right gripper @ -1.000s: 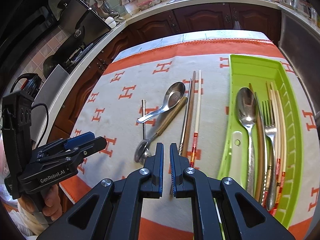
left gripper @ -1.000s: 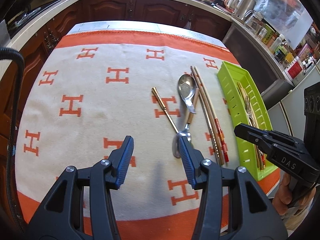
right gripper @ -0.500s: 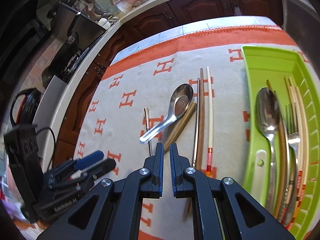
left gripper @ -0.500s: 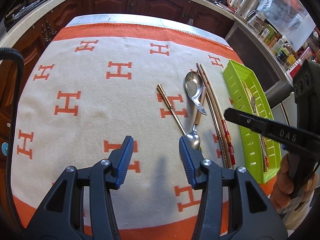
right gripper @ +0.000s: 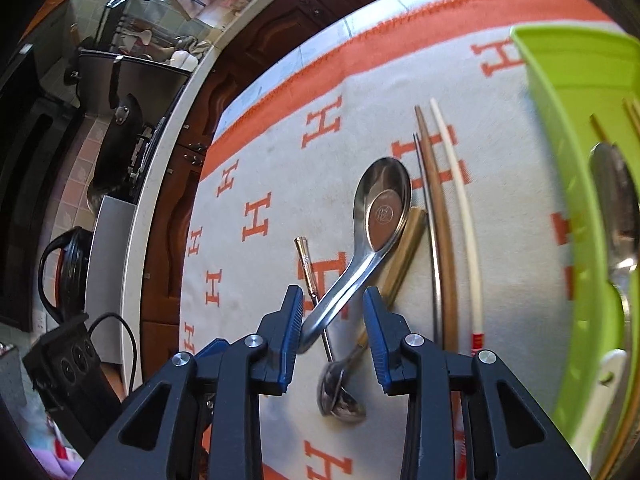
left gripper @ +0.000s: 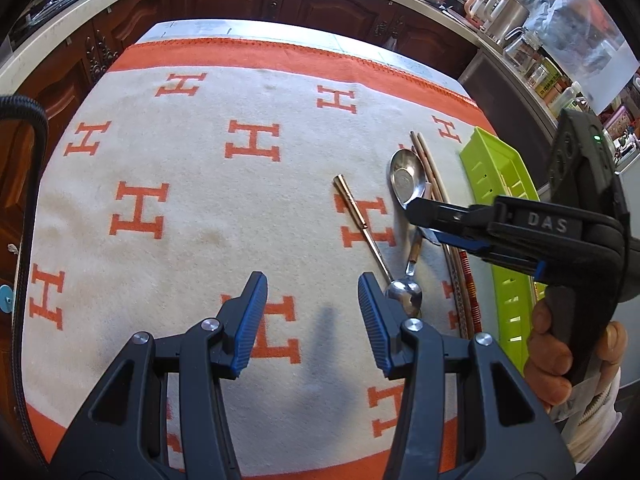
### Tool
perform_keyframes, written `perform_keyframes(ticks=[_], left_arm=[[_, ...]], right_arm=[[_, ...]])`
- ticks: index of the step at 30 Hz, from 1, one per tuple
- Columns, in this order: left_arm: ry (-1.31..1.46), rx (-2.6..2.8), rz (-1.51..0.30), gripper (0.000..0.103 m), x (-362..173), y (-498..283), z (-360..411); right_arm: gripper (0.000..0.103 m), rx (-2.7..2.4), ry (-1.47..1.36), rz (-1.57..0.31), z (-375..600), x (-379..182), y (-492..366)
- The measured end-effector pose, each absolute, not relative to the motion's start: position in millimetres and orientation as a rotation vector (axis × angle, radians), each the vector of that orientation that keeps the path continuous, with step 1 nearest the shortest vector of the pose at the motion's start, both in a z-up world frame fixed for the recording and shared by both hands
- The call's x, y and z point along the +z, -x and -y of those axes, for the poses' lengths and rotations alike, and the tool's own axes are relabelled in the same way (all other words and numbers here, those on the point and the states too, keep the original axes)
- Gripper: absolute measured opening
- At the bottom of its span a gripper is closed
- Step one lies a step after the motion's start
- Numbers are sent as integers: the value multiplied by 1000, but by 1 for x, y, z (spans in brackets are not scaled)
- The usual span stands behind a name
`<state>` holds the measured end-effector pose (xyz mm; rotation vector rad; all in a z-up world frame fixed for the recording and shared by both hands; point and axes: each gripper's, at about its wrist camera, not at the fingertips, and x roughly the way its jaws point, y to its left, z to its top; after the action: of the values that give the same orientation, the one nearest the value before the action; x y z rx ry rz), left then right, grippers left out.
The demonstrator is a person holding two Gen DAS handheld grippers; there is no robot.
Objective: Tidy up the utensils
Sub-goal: 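Grasp and lift a metal spoon with the right tool while the left tool grasps a wooden chopstick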
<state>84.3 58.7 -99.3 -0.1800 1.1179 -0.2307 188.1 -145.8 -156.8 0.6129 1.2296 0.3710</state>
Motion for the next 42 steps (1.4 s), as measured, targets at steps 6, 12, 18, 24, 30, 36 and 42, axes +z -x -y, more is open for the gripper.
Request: perform_keyframes(ticks=[6, 12, 18, 24, 30, 36, 42], left_arm=[[177, -243, -1121, 44, -101, -86, -56], [138, -280, -1110, 44, -96, -82, -41], [56, -369, -1098, 44, -90, -73, -11], [-97, -410, -1098, 44, -99, -69, 30], [-192, -391, -1098, 29, -111, -75, 54], [-235, -350, -1104, 14, -117, -79, 60], [-100, -350, -1133, 0, -111, -88, 45]], right_arm=[[7, 361, -710, -1263, 139, -182, -197], [4, 339, -712, -1209, 142, -180, -191], [4, 332, -721, -1139, 162, -157, -175], [4, 317, -751, -1082, 191, -139, -151], [4, 290, -780, -1044, 225, -128, -124], [3, 257, -802, -1009, 267, -125, -97], [3, 235, -841, -975, 300, -126, -78]])
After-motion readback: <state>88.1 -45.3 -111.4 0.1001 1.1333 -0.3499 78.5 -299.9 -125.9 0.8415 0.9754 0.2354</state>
